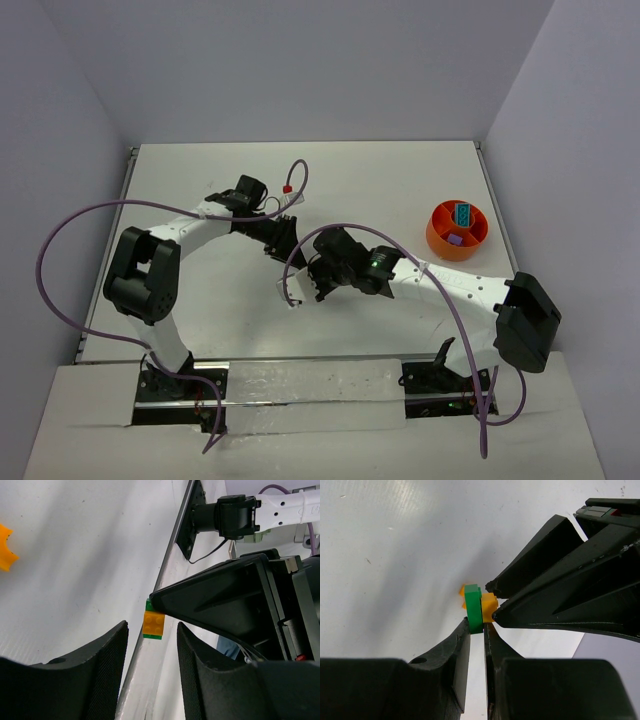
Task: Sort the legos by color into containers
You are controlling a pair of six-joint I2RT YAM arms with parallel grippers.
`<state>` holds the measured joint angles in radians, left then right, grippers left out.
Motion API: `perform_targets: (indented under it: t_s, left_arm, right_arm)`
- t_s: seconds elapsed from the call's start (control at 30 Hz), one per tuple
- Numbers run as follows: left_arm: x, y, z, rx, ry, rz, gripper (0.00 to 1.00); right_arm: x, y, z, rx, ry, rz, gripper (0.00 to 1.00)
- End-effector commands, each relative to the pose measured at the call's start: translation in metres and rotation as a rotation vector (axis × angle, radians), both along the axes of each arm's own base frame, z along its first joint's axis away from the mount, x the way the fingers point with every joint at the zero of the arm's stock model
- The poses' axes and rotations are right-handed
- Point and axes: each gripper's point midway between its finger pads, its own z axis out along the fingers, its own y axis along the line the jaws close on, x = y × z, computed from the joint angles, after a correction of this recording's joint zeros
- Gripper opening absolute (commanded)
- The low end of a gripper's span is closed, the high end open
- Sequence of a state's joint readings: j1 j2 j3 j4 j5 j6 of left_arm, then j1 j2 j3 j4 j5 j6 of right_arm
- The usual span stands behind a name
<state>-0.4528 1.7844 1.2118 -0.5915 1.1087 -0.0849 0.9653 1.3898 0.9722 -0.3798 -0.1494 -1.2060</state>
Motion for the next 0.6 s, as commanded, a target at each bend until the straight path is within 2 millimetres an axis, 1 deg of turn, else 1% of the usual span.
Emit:
perform_targets:
  t_s: [0.0, 0.1, 0.2, 0.3, 0.4, 0.43, 0.57]
  left_arm:
    - [0.0045, -0.0066, 0.0056, -0.017, -0.035, -0.014, 0.50]
    - [0.0046, -0.0069, 0.0046, -0.014, -0.031, -0.014, 0.47]
    - [0.0040, -0.0072, 0.0053, -0.017, -0.032, -0.018, 0.43]
    - [0.0033, -0.0072, 0.0058, -0.021, -0.031, -0.021, 0.33]
    - [0.0024, -0.0077, 0.0058, -0.025, -0.028, -0.024, 0.28]
    - [0.0022, -0.0077, 0.0059, -0.025, -0.028, -0.025, 0.28]
    - [0.0012, -0.0085, 0.0066, -0.027, -0.029, -0.031, 0.35]
  right_arm:
    - [0.0048, 0.0126, 0.0294, 0.079, -0.053, 0.002, 0.00]
    - [0.0045, 0.0135, 0.0303, 0.081, -0.052, 0.003, 0.00]
    - [0.0044, 0.0127, 0.0292, 0.078, -0.055, 0.005, 0.00]
    - [0.0037, 0.0129, 0.0288, 0.077, -0.054, 0.006, 0.00]
    - [0.0034, 0.0140, 0.0303, 0.082, -0.050, 0.006, 0.00]
    - [0.0035, 0.0146, 0.0308, 0.084, -0.047, 0.005, 0.00]
    - [0.0025, 0.0158, 0.0321, 0.084, -0.039, 0.006, 0.00]
